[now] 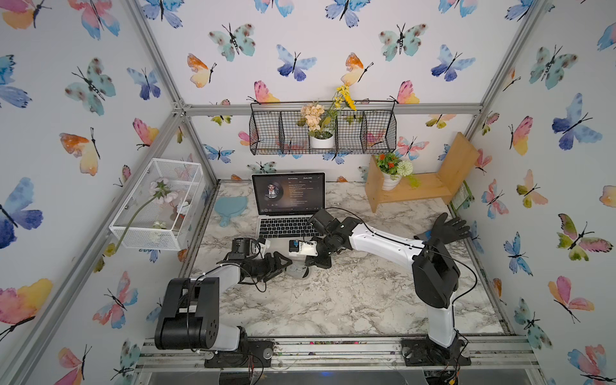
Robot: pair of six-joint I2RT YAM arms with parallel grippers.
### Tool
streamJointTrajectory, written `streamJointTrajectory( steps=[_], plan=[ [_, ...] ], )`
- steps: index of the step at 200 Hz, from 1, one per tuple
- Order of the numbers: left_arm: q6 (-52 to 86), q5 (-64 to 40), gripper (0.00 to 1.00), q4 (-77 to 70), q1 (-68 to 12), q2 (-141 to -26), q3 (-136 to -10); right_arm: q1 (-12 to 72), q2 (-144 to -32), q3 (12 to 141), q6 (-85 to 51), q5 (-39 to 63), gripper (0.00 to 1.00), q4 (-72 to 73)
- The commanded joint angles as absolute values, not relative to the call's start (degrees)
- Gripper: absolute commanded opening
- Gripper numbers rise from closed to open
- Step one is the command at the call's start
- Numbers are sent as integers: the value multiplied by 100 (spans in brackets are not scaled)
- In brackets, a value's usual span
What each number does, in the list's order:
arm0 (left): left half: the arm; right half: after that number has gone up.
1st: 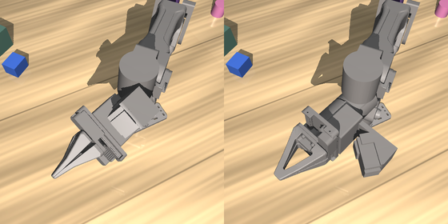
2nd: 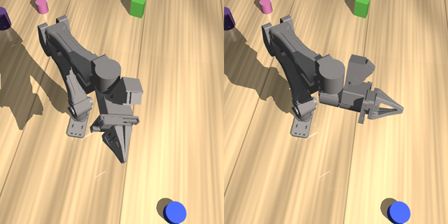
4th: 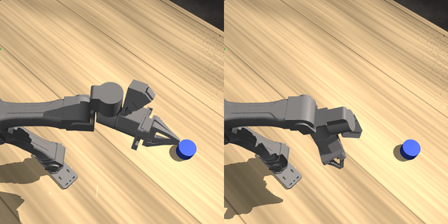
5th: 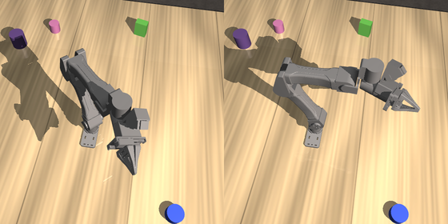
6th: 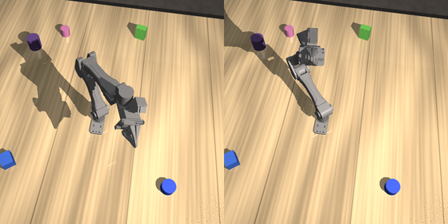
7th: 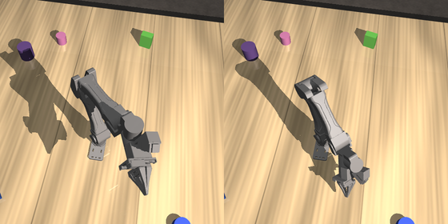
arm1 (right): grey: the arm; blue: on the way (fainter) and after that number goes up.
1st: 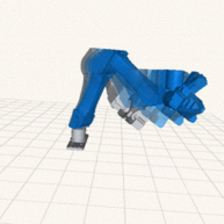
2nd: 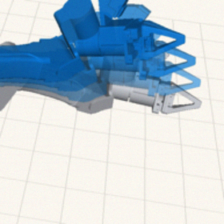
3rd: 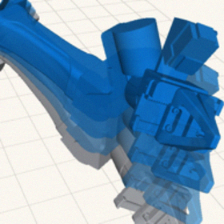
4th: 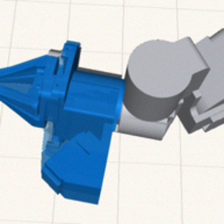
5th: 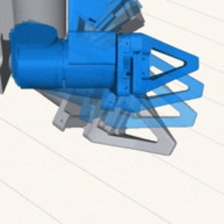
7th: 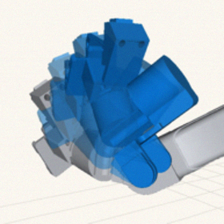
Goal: Remove the wireless mouse receiver from the laptop
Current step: Adjust the mouse at the center of the board.
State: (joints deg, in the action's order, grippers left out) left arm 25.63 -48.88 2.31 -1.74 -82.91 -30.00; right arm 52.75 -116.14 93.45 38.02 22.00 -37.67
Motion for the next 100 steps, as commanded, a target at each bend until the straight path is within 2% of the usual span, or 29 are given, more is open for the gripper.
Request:
streamJointTrajectory(
  steps=[1,16,57,88,100],
  plan=[
    [2486,-4960,73,147,-231,-8394,-3039,5343,-11915,9572,4016,1872,2,-3869],
    [2470,-4887,72,106,-265,-8452,-3045,5353,-11976,9475,4223,1790,2,-3764],
    [2475,-4869,63,11,-438,-8781,-3232,5361,-12209,9819,4450,1596,2,-3912],
    [2434,-4943,48,22,-517,-8980,-3315,5361,-12281,9861,4551,1569,2,-4074],
    [2386,-4970,45,35,-527,-9003,-3304,5361,-12231,9768,4568,1554,2,-4017]
  ],
)
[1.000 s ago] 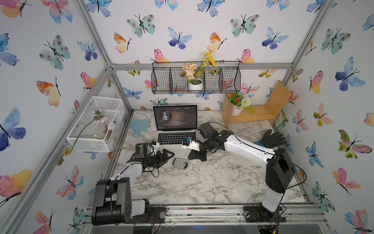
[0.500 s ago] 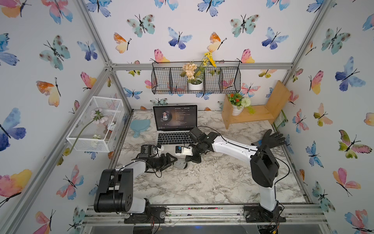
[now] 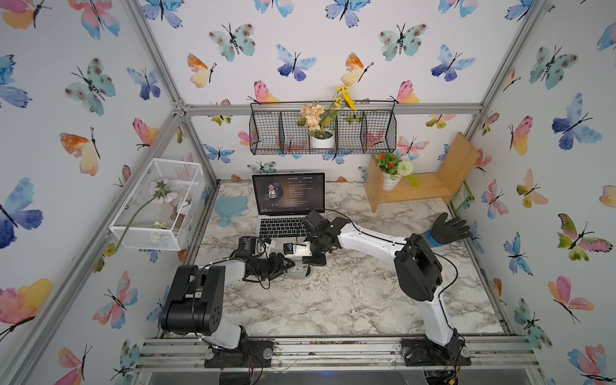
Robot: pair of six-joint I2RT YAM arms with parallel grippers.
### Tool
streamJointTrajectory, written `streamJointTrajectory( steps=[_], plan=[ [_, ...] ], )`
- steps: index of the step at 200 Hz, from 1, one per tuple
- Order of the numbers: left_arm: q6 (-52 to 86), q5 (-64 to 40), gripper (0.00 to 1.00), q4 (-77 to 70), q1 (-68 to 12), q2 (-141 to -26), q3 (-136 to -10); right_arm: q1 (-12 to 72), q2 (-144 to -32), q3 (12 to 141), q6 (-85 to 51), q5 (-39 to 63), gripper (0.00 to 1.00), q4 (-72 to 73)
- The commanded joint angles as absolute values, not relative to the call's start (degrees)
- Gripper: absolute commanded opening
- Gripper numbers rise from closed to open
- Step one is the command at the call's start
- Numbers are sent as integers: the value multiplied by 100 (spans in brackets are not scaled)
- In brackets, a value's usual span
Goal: Remove the wireless mouse receiver from the laptop
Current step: Adjust the mouse at the center of the board.
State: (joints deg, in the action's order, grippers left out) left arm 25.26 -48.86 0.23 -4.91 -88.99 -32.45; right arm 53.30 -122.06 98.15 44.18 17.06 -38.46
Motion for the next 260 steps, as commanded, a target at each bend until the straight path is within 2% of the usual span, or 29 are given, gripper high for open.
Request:
streamJointTrajectory(
  steps=[1,22,49,73,102,125,166,200,207,223,240,260],
  plan=[
    [2384,-4972,44,35,-527,-9002,-3304,5361,-12224,9757,4569,1559,2,-4017],
    [2317,-5064,36,79,-532,-9039,-3277,5359,-12164,9683,4567,1481,2,-3958],
    [2111,-5110,38,347,-589,-8930,-3342,5250,-11964,9741,4429,1475,2,-4087],
    [1935,-4950,58,668,-767,-8555,-3401,4819,-11510,9686,4240,2094,2,-4222],
    [1556,-4871,72,1237,-944,-8356,-3640,4334,-10614,9153,4108,2710,2,-3898],
    [1142,-4466,77,1822,-1101,-8330,-3998,4084,-10013,8770,4063,3082,2,-3685],
    [976,-4057,80,2418,-1125,-8443,-4333,3855,-9228,8235,3970,3470,2,-3345],
    [687,-3843,92,2630,-1227,-8062,-4658,3797,-8846,8003,3963,3664,2,-3239],
    [689,-3761,92,2694,-1239,-8148,-4709,3788,-8773,7952,3963,3656,2,-3193],
    [633,-4054,82,2923,-1230,-8550,-4851,3764,-8621,7877,3963,3704,2,-3069],
    [931,-4248,81,2698,-1222,-8719,-4705,3753,-8544,7907,3961,3688,2,-3064],
    [1078,-3839,81,2656,-1229,-8636,-4716,3753,-8411,7881,3989,3741,2,-3052]
  ],
)
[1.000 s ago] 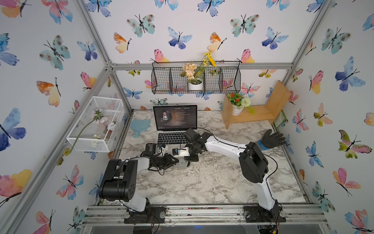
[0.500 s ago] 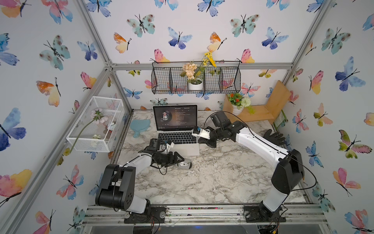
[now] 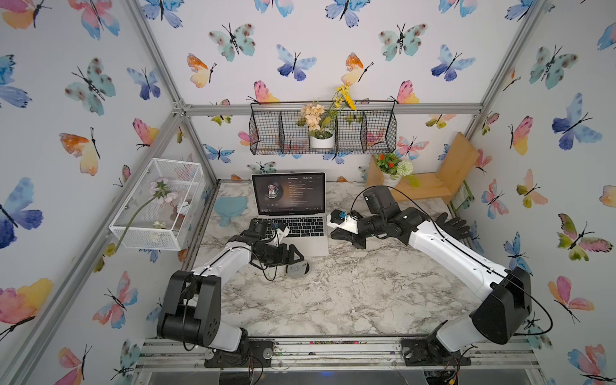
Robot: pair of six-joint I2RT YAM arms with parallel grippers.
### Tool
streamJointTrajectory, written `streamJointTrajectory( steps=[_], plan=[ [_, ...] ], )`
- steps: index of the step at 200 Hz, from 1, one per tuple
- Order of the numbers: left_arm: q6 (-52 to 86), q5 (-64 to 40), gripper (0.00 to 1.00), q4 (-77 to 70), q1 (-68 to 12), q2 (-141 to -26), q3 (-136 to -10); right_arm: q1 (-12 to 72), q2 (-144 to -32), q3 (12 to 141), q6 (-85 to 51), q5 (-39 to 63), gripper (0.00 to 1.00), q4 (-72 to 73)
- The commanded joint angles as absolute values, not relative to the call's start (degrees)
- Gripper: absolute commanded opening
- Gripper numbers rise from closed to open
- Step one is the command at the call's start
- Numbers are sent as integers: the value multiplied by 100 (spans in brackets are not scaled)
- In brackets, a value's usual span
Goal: Remove the wireless mouse receiver from the laptop
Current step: Adjust the mouse at the center of the board.
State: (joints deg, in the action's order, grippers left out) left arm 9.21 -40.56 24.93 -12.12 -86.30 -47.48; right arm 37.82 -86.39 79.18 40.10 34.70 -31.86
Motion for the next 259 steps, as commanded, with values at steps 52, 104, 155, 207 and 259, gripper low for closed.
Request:
streamJointTrajectory(
  steps=[52,104,155,207,259],
  plan=[
    [224,-3679,82,2806,-1477,-7676,-4981,3745,-8354,7623,4020,3676,2,-2966],
    [683,-3846,80,2821,-1282,-8034,-4793,3744,-7971,7277,3921,3923,2,-2468],
    [1440,-4620,76,1758,-778,-8657,-4472,3856,-8968,7264,2578,4913,2,-2135],
    [1420,-5258,82,922,-324,-9167,-4285,4425,-10273,6855,159,5163,2,-282],
    [1831,-5459,84,108,-342,-9319,-3703,4651,-11371,7460,-14,4750,2,-930]
  ],
)
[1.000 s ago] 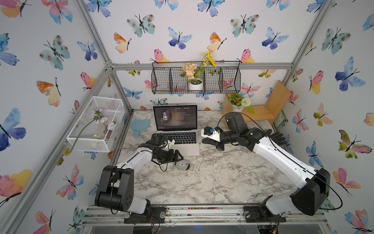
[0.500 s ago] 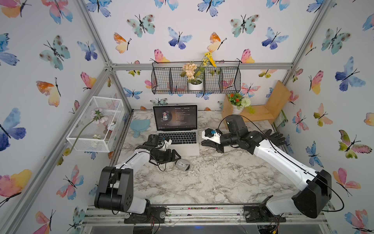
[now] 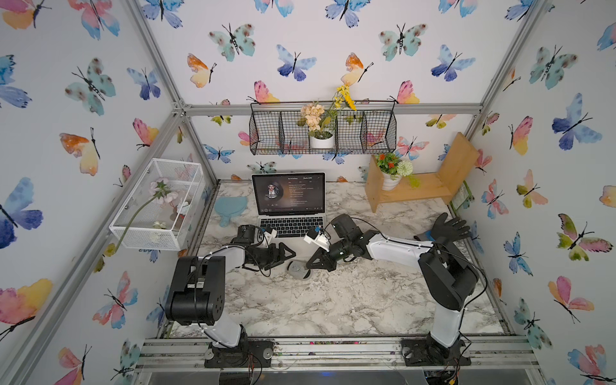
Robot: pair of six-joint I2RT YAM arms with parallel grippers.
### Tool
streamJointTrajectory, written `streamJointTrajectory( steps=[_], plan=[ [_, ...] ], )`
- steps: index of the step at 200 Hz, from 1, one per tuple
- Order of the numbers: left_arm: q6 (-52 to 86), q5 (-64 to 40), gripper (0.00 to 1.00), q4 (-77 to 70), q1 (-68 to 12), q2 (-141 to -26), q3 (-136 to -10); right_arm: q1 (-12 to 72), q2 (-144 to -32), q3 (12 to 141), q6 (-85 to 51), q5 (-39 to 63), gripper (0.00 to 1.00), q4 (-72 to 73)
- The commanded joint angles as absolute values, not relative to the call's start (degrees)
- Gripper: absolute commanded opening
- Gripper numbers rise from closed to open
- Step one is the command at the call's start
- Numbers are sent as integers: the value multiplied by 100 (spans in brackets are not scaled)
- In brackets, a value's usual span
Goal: Remove the wireless mouse receiver from the laptop
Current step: Adjust the mouse at the center of the board.
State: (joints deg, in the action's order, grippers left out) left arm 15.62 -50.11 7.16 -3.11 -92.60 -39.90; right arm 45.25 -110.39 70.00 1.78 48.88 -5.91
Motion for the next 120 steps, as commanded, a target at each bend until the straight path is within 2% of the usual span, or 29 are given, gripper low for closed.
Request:
streamJointTrajectory(
  steps=[1,57,120],
  plan=[
    [1838,-5463,84,89,-343,-9322,-3684,4659,-11394,7478,-7,4735,2,-953],
    [2170,-5582,83,-606,-448,-9482,-3314,4702,-11925,7709,-555,4559,2,-654],
    [2463,-5877,69,-1255,-455,-9632,-2940,4646,-12077,7343,-640,4588,2,-356]
  ],
)
